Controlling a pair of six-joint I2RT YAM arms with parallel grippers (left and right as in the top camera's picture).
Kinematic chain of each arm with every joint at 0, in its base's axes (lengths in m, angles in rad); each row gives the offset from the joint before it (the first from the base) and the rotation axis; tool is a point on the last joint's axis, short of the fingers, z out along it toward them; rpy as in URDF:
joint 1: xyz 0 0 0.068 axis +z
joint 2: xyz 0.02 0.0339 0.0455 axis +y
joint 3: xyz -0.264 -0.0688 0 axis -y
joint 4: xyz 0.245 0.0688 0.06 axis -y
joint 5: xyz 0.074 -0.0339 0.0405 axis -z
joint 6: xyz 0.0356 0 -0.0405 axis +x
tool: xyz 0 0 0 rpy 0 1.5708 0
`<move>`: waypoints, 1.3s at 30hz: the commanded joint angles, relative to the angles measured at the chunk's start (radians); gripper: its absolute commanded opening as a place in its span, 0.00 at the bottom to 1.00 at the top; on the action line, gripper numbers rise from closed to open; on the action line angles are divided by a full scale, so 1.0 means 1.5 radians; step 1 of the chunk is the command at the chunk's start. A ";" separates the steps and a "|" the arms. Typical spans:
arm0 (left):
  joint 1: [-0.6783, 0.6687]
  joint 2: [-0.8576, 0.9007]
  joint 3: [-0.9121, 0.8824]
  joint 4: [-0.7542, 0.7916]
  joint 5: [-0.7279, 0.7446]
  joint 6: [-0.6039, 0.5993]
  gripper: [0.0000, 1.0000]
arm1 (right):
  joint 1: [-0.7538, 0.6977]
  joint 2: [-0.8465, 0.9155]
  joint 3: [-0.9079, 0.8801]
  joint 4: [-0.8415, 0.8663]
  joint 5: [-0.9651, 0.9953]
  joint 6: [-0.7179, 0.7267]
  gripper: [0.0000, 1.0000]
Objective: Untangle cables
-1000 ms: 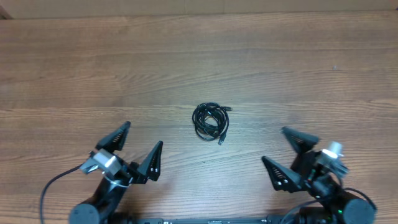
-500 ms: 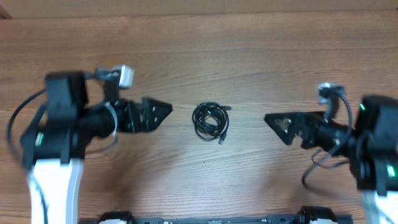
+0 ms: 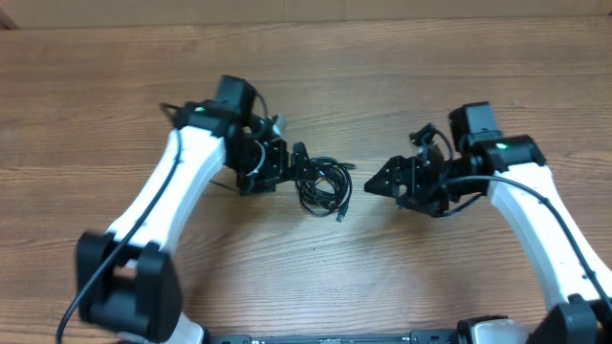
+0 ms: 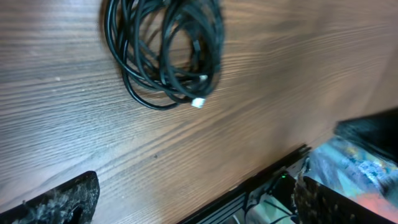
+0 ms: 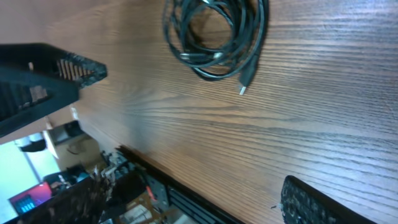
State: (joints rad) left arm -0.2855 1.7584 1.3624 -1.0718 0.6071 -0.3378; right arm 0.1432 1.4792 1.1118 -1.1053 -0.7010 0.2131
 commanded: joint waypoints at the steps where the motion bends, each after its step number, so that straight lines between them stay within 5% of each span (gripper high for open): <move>1: -0.019 0.066 0.009 0.018 -0.008 -0.024 1.00 | 0.018 0.016 0.012 0.008 0.031 0.015 0.88; 6: -0.025 0.141 0.009 0.082 -0.021 -0.025 0.83 | 0.027 0.018 0.012 0.019 0.033 0.015 0.88; 13: -0.025 0.186 0.010 0.130 -0.022 -0.034 0.33 | 0.027 0.018 0.012 0.020 0.034 0.015 0.88; 20: -0.024 0.186 0.010 0.151 -0.023 -0.034 0.04 | 0.027 0.018 0.012 0.025 0.036 0.015 0.88; 24: -0.022 0.183 0.022 0.137 0.012 -0.023 0.04 | 0.027 0.018 0.012 0.025 0.036 0.015 0.89; 31: -0.033 0.095 0.212 -0.051 0.037 0.047 0.04 | 0.027 0.018 0.012 0.025 0.036 0.015 0.93; 39: -0.049 -0.083 0.281 -0.017 0.032 0.045 0.04 | 0.036 0.018 0.012 0.023 0.034 -0.016 1.00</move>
State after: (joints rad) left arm -0.3538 1.7267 1.7554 -1.1141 0.6319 -0.2932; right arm 0.1818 1.5101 1.1118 -1.0721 -0.6483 0.2173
